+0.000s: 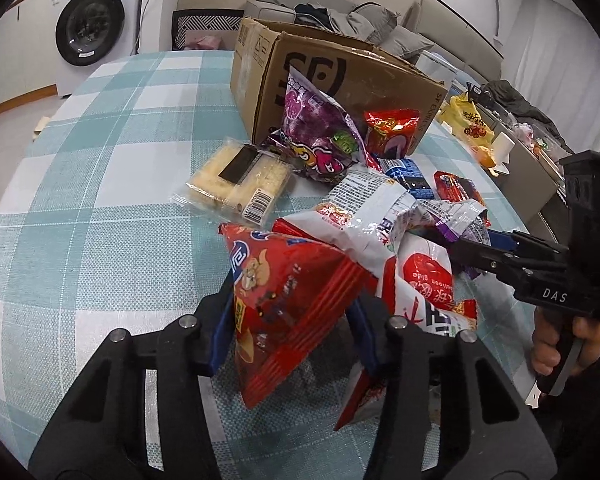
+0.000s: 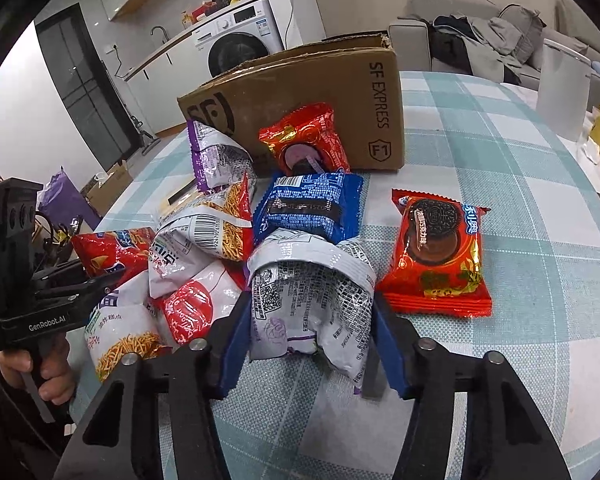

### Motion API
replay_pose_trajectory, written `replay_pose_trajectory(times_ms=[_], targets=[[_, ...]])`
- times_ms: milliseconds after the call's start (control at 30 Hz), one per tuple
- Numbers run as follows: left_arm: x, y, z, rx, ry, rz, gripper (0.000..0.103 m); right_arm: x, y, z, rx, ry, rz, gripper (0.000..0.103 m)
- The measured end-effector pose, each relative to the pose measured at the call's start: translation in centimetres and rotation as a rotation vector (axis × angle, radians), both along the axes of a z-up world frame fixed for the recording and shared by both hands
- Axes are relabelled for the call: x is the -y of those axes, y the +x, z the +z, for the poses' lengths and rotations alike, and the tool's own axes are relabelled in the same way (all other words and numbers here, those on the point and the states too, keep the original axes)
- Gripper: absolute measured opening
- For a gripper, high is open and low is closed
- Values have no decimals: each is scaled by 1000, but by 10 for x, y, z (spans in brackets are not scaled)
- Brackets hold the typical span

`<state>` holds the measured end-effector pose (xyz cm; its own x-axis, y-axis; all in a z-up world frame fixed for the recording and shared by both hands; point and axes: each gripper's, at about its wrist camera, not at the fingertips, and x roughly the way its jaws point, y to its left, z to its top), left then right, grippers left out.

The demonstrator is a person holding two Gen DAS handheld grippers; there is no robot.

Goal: Organize snacks
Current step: 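Lift both held bags and carry them over the cardboard box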

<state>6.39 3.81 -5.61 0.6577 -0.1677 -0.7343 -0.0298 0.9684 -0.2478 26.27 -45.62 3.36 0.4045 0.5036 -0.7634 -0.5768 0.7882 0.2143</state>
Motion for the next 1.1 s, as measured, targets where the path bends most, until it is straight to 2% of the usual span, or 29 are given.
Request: replay_pose_trajectory(times_ms=[133, 533, 1100], targets=[[-1, -6, 5, 26, 9, 3, 46, 6, -2, 2, 7, 25, -4, 49], [1, -25, 33, 122, 43, 19, 46, 18, -14, 22, 57, 103, 6, 49], [15, -29, 81, 237, 118, 56, 46, 14, -22, 65, 156, 145, 41, 49]])
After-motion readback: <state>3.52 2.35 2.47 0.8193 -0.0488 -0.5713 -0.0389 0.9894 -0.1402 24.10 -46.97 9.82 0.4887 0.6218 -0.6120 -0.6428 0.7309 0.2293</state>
